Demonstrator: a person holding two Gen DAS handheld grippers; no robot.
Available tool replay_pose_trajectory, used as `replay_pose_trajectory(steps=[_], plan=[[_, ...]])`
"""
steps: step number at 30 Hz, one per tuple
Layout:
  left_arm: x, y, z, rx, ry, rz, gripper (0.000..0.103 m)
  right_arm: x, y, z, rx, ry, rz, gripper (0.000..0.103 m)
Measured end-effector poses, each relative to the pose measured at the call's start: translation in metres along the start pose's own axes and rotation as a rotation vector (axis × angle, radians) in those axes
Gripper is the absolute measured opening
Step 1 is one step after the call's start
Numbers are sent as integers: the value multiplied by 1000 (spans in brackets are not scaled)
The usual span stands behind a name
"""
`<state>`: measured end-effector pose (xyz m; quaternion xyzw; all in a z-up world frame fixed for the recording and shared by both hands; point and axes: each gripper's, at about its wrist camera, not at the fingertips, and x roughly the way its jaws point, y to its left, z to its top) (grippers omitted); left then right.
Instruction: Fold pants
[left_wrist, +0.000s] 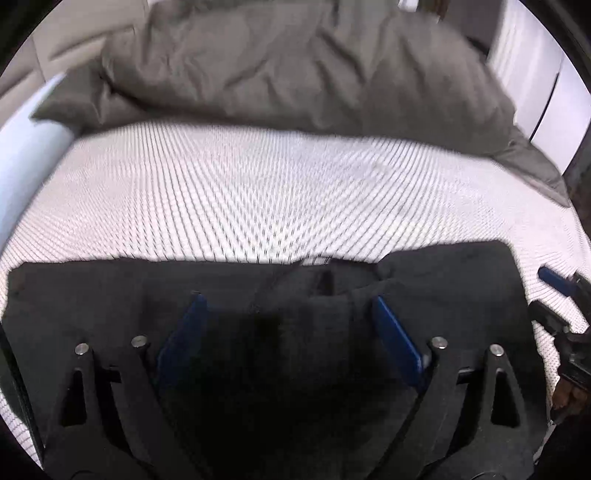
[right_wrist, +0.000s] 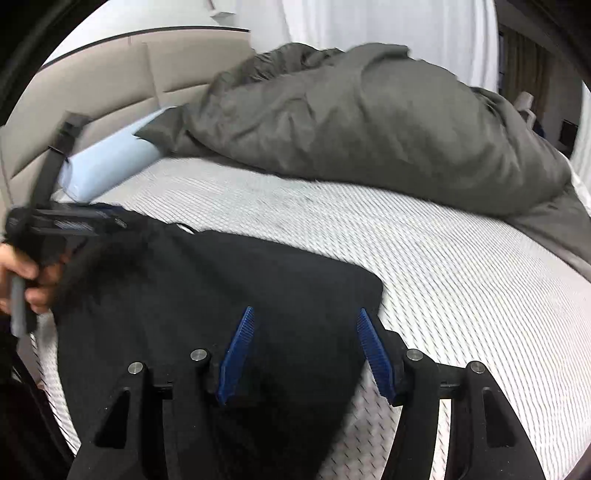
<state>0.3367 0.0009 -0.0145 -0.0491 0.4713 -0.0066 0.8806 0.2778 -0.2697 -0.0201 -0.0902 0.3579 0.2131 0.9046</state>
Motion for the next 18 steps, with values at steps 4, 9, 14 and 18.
replay_pose_trajectory(steps=[4, 9, 14, 18], plan=[[19, 9, -7, -24, 49, -14, 86, 35, 24, 17, -84, 63, 51, 53], [31, 23, -9, -82, 37, -56, 87, 82, 22, 25, -72, 148, -67, 51], [36, 25, -7, -61, 25, -65, 87, 78, -20, 21, 50, 152, -214, 50], [24, 21, -10, -55, 11, -36, 87, 56, -32, 14, 109, 121, -207, 51]])
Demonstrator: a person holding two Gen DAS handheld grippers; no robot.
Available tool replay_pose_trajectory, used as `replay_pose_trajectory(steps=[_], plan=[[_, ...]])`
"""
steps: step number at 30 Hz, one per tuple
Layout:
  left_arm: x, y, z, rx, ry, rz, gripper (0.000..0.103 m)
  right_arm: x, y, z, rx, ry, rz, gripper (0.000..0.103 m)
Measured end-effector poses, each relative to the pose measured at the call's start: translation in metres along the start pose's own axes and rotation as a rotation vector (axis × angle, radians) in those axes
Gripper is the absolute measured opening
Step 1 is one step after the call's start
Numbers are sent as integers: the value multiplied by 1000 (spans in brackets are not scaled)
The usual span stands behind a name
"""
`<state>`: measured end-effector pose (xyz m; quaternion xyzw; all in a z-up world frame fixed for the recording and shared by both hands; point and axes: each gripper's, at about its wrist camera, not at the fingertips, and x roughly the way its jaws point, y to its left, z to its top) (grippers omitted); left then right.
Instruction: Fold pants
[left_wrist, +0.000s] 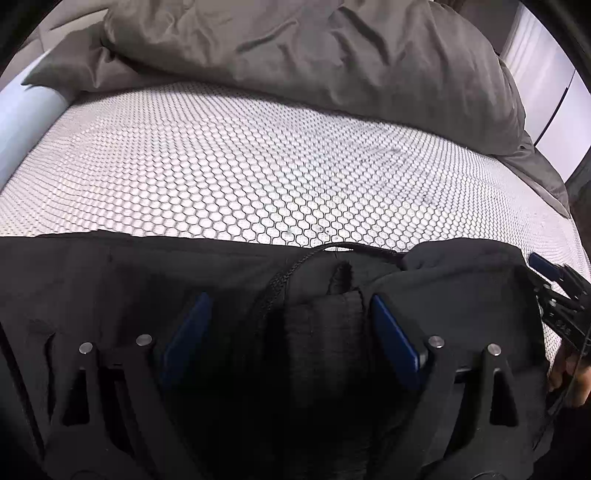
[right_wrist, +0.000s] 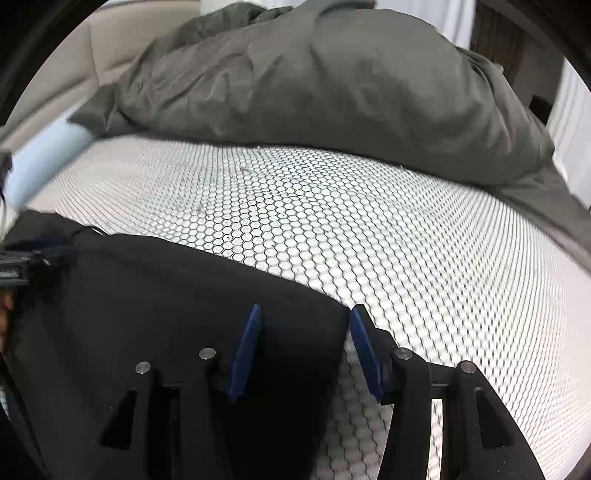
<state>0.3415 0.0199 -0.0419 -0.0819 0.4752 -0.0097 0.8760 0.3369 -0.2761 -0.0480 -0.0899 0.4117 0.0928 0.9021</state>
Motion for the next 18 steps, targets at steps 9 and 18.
replay_pose_trajectory(steps=[9, 18], plan=[[-86, -32, -45, 137, -160, 16, 87, -81, 59, -29, -42, -92, 290, 76], [-71, -18, -105, 223, -49, 56, 93, -52, 94, -80, -185, 80, 165, 76]])
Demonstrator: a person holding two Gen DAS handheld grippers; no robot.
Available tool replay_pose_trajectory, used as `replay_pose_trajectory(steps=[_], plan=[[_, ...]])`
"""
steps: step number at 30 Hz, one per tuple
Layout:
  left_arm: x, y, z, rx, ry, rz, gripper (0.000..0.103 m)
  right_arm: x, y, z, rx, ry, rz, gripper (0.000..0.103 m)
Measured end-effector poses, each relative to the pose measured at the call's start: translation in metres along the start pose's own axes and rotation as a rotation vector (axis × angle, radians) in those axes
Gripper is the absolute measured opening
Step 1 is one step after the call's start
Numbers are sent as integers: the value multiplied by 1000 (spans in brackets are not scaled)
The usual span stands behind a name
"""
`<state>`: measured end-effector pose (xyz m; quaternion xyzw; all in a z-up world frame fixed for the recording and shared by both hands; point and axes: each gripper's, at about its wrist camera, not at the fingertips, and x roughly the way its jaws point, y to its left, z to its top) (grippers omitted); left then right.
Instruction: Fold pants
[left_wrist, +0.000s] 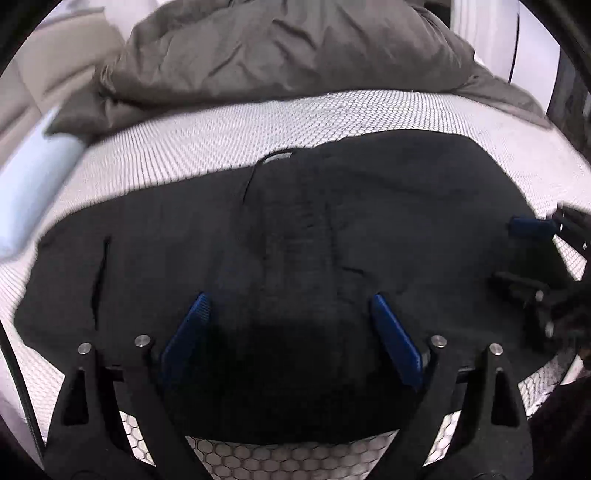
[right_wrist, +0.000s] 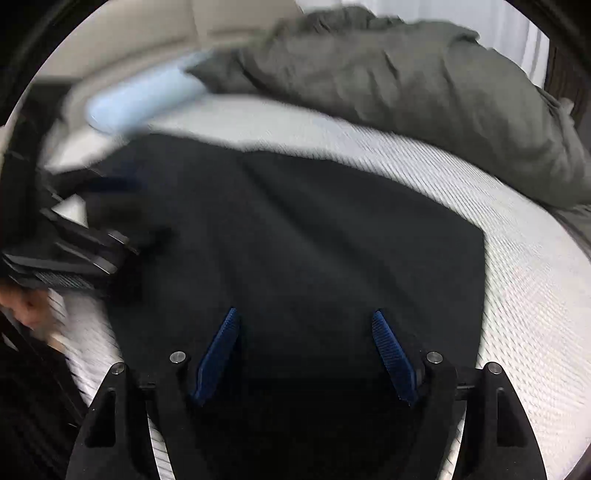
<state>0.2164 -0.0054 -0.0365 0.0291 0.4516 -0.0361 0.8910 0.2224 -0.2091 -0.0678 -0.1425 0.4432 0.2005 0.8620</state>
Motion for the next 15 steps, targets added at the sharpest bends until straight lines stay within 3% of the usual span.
replay_pose_trajectory(steps=[4, 7, 12, 15], plan=[[3, 26, -6, -72, 19, -44, 97, -21, -37, -24, 126, -45, -3, 76], [-3, 26, -8, -71, 12, -23, 97, -40, -47, -35, 215, -90, -16, 76], [-39, 14, -9, -52, -81, -58, 94, -72, 1, -37, 145, -199, 41, 76], [-45, -8, -10, 18, -100, -74, 94, -63, 36, -33, 76, -218, 56, 76]])
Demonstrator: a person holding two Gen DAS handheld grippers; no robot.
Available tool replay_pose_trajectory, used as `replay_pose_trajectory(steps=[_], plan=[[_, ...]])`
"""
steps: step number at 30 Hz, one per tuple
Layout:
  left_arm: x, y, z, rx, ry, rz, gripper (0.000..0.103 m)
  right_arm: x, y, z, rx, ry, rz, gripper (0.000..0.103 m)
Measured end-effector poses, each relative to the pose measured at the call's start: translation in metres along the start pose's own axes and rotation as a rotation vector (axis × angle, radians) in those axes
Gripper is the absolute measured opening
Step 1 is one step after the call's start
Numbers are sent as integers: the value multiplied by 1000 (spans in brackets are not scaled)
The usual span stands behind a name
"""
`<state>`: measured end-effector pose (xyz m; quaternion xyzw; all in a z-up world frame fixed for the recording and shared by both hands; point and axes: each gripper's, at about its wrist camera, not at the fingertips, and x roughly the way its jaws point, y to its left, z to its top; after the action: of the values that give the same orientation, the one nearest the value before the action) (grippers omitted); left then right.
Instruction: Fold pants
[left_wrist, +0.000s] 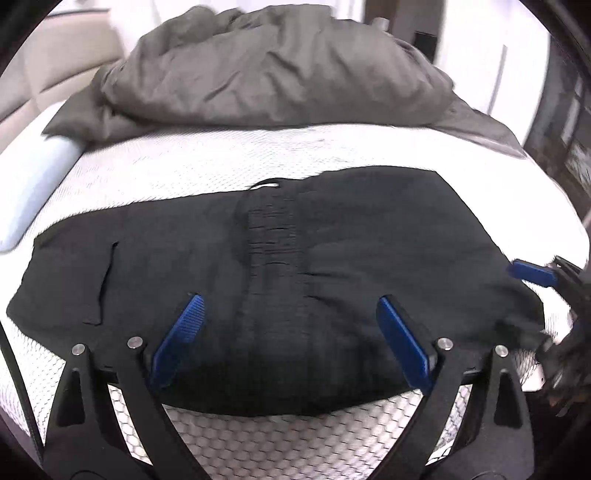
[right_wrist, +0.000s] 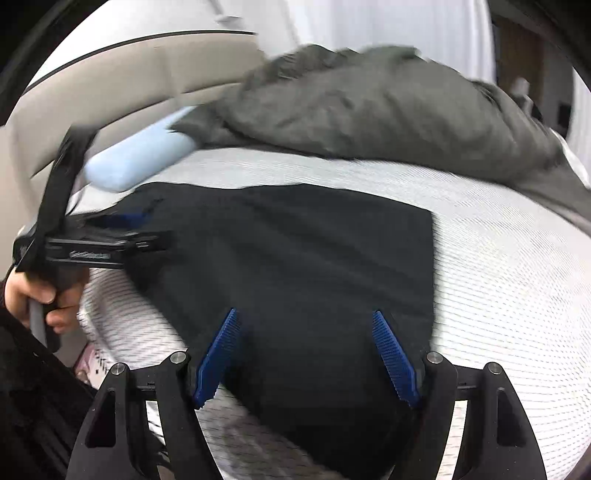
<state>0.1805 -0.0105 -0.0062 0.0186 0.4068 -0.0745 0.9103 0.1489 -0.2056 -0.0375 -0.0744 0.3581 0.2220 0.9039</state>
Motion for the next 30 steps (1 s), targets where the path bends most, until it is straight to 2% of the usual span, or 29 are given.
replay_pose_trajectory(steps=[2, 4, 7, 12, 14, 16, 18, 21, 23, 24, 25, 27, 30], plan=[[12, -14, -7, 77, 49, 36, 94, 14, 16, -10, -54, 37, -26, 76], [25, -19, -14, 131, 94, 95, 94, 23, 17, -20, -69, 96, -55, 72], [36, -6, -20, 86, 126, 57, 95, 13, 2, -38, -35, 91, -69, 71], [18, 14, -18, -8, 82, 64, 95, -30, -35, -64, 129, 54, -40, 72], [8, 14, -16, -24, 51, 59, 95, -53, -50, -70, 212, -3, -16, 72], [0, 11, -13, -38, 19, 31, 95, -61, -64, -72, 275, -32, -6, 72], [-5, 4, -11, -50, -3, 2, 95, -61, -80, -79, 378, -32, 46, 71], [-5, -19, -7, -35, -11, -45, 95, -52, -96, -92, 505, -22, 120, 61], [0, -42, -6, 10, 11, -73, 95, -45, -103, -98, 576, -18, 162, 55], [6, -54, -5, 48, 28, -72, 95, -41, -107, -101, 605, -16, 192, 48], [11, -66, -8, 90, 44, -60, 95, -41, -107, -101, 605, -8, 195, 34], [24, -85, -13, 176, 83, 2, 95, -40, -108, -103, 588, 5, 181, 19], [35, -91, -20, 213, 105, 23, 95, -45, -108, -108, 561, 16, 199, 9]])
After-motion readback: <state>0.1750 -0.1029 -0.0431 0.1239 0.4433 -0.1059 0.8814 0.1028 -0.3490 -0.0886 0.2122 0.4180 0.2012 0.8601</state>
